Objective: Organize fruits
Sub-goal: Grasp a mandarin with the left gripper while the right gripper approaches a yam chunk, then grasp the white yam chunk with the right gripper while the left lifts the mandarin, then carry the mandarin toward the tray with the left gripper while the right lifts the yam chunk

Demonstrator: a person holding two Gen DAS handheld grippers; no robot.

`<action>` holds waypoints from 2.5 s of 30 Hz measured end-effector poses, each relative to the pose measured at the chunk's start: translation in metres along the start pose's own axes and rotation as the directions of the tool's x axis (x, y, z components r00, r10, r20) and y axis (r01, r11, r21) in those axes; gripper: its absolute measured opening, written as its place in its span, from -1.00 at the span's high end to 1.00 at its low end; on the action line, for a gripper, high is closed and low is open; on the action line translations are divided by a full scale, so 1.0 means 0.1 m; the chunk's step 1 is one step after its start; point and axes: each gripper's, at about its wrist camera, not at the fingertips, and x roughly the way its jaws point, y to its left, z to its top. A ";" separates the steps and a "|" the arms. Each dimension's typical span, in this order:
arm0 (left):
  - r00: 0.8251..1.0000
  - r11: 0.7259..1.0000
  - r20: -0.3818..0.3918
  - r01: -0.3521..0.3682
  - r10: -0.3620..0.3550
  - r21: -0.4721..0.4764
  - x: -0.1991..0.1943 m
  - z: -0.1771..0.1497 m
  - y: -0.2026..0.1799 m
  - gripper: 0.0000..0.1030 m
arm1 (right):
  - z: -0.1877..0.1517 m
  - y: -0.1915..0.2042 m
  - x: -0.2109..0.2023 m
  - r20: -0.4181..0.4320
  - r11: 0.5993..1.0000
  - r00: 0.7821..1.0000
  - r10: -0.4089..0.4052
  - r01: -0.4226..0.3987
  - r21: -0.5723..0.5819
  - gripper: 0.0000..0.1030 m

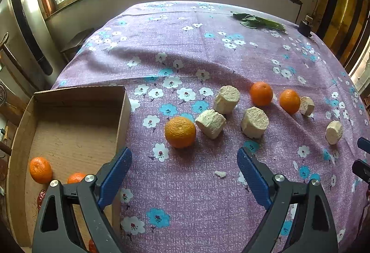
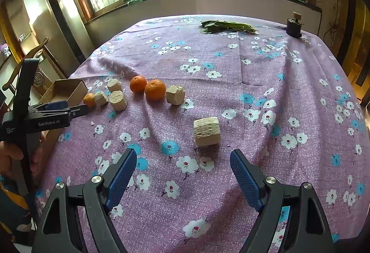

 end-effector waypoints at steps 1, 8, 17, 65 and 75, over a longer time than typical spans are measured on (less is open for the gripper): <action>1.000 1.000 0.003 -0.008 0.008 0.007 0.02 0.01 0.01 -0.79 | 0.00 0.00 0.00 -0.001 1.000 1.000 0.000 0.000 -0.002 -0.68; 1.000 0.998 0.003 -0.010 0.010 0.064 0.16 0.02 0.01 -0.68 | 0.01 0.02 0.04 -0.011 1.000 1.000 0.001 -0.001 -0.003 -0.68; 0.998 0.997 -0.034 0.056 -0.055 0.051 0.27 0.03 0.04 0.43 | 0.03 0.07 0.07 -0.018 1.000 1.000 -0.010 0.010 -0.017 -0.68; 0.991 0.998 0.119 0.059 -0.060 0.010 -0.77 -0.84 -0.33 0.44 | -0.28 0.65 -0.12 -0.023 0.986 0.994 0.107 -0.109 -0.130 0.36; 0.987 1.000 0.161 0.004 0.001 -0.030 -0.98 -0.93 -0.06 0.44 | -0.24 1.09 -0.09 -0.039 0.966 0.987 0.154 -0.159 -0.206 0.36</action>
